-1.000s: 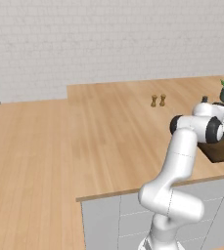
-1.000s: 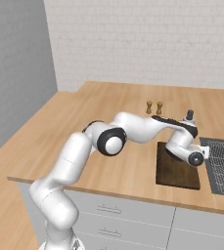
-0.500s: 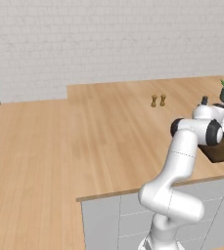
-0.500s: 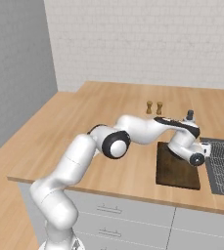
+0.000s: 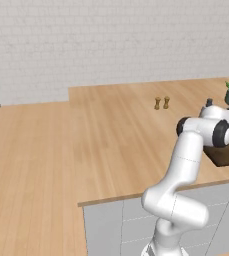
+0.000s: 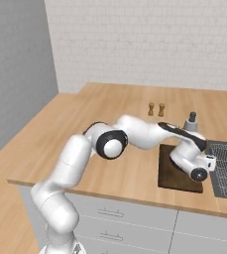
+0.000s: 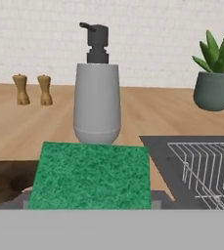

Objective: Pick up the sponge from the counter and clean the cutting board by briefly scrubbing or pressing down on the cutting board. Once finished, release the sponge.

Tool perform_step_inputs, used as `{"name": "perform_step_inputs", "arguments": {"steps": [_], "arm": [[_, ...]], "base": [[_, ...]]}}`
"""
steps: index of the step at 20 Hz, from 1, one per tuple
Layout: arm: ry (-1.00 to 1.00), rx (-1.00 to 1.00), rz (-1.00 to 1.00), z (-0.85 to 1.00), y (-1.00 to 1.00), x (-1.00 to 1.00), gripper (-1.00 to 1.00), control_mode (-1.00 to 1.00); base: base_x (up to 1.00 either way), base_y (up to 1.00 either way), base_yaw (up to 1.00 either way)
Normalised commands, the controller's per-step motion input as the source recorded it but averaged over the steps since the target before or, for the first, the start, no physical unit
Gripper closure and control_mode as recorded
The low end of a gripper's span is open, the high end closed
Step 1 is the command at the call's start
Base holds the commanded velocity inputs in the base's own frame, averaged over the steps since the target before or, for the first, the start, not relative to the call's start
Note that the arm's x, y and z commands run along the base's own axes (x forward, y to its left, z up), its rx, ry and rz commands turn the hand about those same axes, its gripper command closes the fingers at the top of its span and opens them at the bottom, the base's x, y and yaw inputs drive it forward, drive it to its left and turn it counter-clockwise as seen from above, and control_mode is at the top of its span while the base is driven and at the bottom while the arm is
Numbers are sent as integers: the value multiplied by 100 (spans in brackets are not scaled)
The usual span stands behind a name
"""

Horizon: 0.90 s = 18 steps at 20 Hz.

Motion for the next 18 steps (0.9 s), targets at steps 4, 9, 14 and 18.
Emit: {"name": "perform_step_inputs", "arguments": {"steps": [4,9,14,18], "arm": [[0,0,-4,-73,-19,-100,100,-100],[3,0,-5,-58,-16,-99,100,-100],[9,0,-5,-63,0,-100,100,-100],[17,0,0,-76,0,-98,100,-100]], "base": [[0,0,0],[0,0,0],[0,0,0],[0,0,0]]}}
